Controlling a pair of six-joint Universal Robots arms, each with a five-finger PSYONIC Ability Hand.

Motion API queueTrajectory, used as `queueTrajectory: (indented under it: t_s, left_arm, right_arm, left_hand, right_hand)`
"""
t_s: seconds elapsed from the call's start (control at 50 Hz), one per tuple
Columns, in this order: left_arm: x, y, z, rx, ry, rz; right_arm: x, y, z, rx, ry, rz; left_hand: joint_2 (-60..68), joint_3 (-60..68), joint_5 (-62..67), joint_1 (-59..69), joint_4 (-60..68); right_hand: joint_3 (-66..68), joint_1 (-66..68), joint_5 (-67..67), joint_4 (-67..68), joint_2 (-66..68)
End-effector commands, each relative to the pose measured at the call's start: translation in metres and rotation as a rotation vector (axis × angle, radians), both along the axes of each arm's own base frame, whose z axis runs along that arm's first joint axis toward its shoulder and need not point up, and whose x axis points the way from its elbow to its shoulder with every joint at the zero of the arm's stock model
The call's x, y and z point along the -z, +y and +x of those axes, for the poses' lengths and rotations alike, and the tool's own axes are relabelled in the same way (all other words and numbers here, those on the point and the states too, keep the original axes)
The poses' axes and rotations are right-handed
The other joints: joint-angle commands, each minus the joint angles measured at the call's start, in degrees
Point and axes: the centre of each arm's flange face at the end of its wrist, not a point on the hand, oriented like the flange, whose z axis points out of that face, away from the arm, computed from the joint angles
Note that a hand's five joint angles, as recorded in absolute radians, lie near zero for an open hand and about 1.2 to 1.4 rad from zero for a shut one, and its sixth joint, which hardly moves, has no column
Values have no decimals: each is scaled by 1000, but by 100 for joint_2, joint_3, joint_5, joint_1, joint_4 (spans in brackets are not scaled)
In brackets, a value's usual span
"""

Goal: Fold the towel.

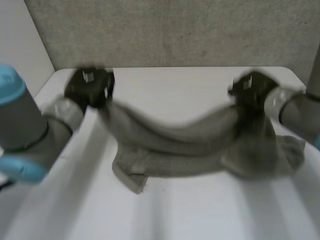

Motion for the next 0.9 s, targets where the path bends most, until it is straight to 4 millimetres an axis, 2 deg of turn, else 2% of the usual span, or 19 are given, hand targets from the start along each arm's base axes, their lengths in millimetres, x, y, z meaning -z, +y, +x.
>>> queueTrajectory:
  t_s: [0.02, 0.08, 0.14, 0.18, 0.2, 0.24, 0.3, 0.34, 0.36, 0.4, 0.42, 0.44, 0.46, 0.5, 0.58, 0.62, 0.68, 0.72, 0.9]
  left_arm:
    - [-151, -39, -5, -93, 322, -591]
    - [-161, -39, -4, -100, 357, -625]
    - [-157, -39, -1, -104, 365, -593]
    - [-128, -40, 2, -111, 319, -483]
    - [-127, -40, 2, -111, 318, -482]
    - [-88, -38, 5, -114, 254, -360]
    - [-68, -35, 6, -112, 228, -304]
    - [-25, -30, 17, -126, 162, -189]
    - [-25, -30, 17, -126, 161, -188]
    - [14, -21, 25, -119, 111, -79]
    - [14, -21, 25, -119, 111, -79]
    - [30, -15, 25, -101, 91, -36]
    - [30, -15, 25, -101, 91, -35]
    - [51, -5, 26, -82, 67, 27]
    - [60, -1, 27, -77, 55, 54]
    - [61, 0, 28, -77, 54, 57]
    - [57, -2, 28, -81, 58, 45]
    - [51, -3, 30, -85, 64, 29]
    - [38, -2, 29, -84, 76, -8]
  right_arm:
    - [-106, -46, 17, -2, -283, -633]
    - [-121, -39, 17, -32, -313, -690]
    - [-118, -35, 17, -60, -310, -660]
    - [-100, -29, 18, -115, -270, -536]
    - [-100, -29, 18, -115, -270, -536]
    - [-72, -22, 20, -159, -227, -362]
    - [-56, -20, 20, -162, -200, -274]
    - [-21, -14, 20, -175, -141, -81]
    - [-21, -14, 20, -175, -141, -80]
    - [14, -6, 18, -193, -51, 99]
    - [14, -6, 18, -193, -50, 100]
    - [34, -2, 17, -212, 16, 182]
    - [35, -2, 17, -213, 16, 183]
    - [64, 1, 13, -257, 168, 263]
    - [75, -14, 7, -247, 234, 228]
    - [72, -29, 10, -177, 149, 174]
    - [71, -34, 11, -137, 72, 165]
    - [65, -36, 11, -75, -72, 156]
    - [49, -15, -3, 32, -327, 158]
  left_hand:
    - [1021, 1026, 1039, 1103, 1025]
    - [1021, 1026, 1039, 1103, 1025]
    - [1021, 1026, 1039, 1103, 1025]
    - [1021, 1026, 1039, 1103, 1025]
    - [1021, 1026, 1039, 1103, 1025]
    - [1021, 1026, 1039, 1103, 1025]
    - [1021, 1026, 1039, 1103, 1025]
    - [1021, 1026, 1039, 1103, 1025]
    - [1021, 1026, 1039, 1103, 1025]
    - [1021, 1026, 1039, 1103, 1025]
    - [1021, 1026, 1039, 1103, 1025]
    - [1021, 1026, 1039, 1103, 1025]
    - [1021, 1026, 1039, 1103, 1025]
    - [1021, 1026, 1039, 1103, 1025]
    - [1021, 1026, 1039, 1103, 1025]
    - [1021, 1026, 1039, 1103, 1025]
    - [1021, 1026, 1039, 1103, 1025]
    - [1021, 1026, 1039, 1103, 1025]
    - [1021, 1026, 1039, 1103, 1025]
  right_hand:
    - [1210, 2623, 1346, 1178, 1257]
    - [1210, 2623, 1346, 1178, 1257]
    - [1210, 2623, 1346, 1178, 1257]
    - [1210, 2623, 1346, 1178, 1257]
    - [1210, 2623, 1346, 1178, 1257]
    - [1210, 2623, 1346, 1178, 1257]
    - [1210, 2623, 1346, 1178, 1257]
    - [1210, 2623, 1346, 1178, 1257]
    - [1210, 2623, 1346, 1178, 1257]
    - [1210, 2623, 1346, 1178, 1257]
    - [1210, 2623, 1346, 1178, 1257]
    - [1210, 2623, 1346, 1178, 1257]
    - [1210, 2623, 1346, 1178, 1257]
    - [1210, 2623, 1346, 1178, 1257]
    - [1210, 2623, 1346, 1178, 1257]
    - [-874, 539, -738, -906, -827]
    - [-2215, -802, -2079, -2248, -2168]
    - [-4294, -2881, -4158, -4327, -4248]
    - [-4453, -3039, -4316, -4485, -4406]
